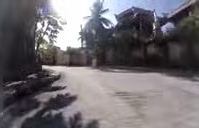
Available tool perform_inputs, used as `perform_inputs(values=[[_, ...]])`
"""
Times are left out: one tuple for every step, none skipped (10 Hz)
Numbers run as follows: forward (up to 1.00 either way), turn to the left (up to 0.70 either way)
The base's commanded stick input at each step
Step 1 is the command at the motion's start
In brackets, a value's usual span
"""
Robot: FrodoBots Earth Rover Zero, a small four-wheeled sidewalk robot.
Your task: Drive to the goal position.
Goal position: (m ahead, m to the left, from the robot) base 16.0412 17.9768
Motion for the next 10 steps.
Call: perform_inputs(values=[[0.85, -0.03], [0.85, -0.03], [0.85, -0.03], [0.85, -0.03], [0.85, -0.03], [0.85, -0.03], [0.85, -0.03], [0.85, -0.03], [0.85, -0.03], [0.85, -0.03]])
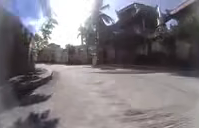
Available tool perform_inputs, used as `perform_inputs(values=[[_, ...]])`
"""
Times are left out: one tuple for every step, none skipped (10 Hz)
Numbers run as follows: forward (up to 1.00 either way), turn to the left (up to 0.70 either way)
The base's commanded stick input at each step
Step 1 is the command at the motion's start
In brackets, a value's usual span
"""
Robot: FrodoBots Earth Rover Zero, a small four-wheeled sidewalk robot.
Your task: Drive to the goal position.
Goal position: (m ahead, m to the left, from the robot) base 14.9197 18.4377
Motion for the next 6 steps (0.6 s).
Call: perform_inputs(values=[[0.85, -0.03], [0.85, -0.03], [0.85, -0.03], [0.85, -0.03], [0.85, -0.03], [0.85, -0.03]])
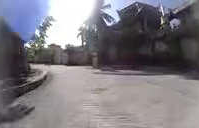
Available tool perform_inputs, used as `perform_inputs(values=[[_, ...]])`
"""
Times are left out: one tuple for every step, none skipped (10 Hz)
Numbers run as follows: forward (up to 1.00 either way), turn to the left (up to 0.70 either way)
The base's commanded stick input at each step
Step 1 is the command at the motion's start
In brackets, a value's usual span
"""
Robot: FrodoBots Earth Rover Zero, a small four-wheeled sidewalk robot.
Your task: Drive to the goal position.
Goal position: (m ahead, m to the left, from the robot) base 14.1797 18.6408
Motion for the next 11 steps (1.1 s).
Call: perform_inputs(values=[[0.85, -0.01], [0.85, 0.0], [0.85, 0.0], [0.85, 0.0], [0.85, 0.0], [0.85, 0.08], [0.85, 0.22], [0.85, 0.32], [0.85, 0.33], [0.85, 0.33], [0.85, 0.33]])
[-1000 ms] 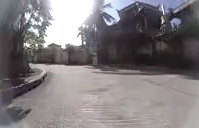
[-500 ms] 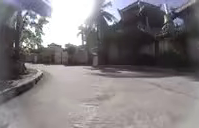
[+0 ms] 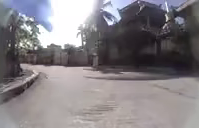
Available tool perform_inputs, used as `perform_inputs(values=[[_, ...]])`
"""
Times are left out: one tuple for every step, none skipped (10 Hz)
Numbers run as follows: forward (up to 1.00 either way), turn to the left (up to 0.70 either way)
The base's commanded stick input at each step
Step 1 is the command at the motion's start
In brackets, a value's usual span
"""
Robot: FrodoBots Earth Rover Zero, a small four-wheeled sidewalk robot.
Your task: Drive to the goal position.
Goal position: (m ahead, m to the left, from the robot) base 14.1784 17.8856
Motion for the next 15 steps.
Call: perform_inputs(values=[[0.85, 0.33], [0.85, 0.33], [0.85, 0.33], [0.85, 0.33], [0.85, 0.33], [0.85, 0.33], [0.85, 0.33], [0.85, 0.33], [0.85, 0.33], [0.85, 0.33], [0.85, 0.28], [0.85, 0.11], [0.85, 0.01], [0.85, 0.0], [0.85, 0.0]])
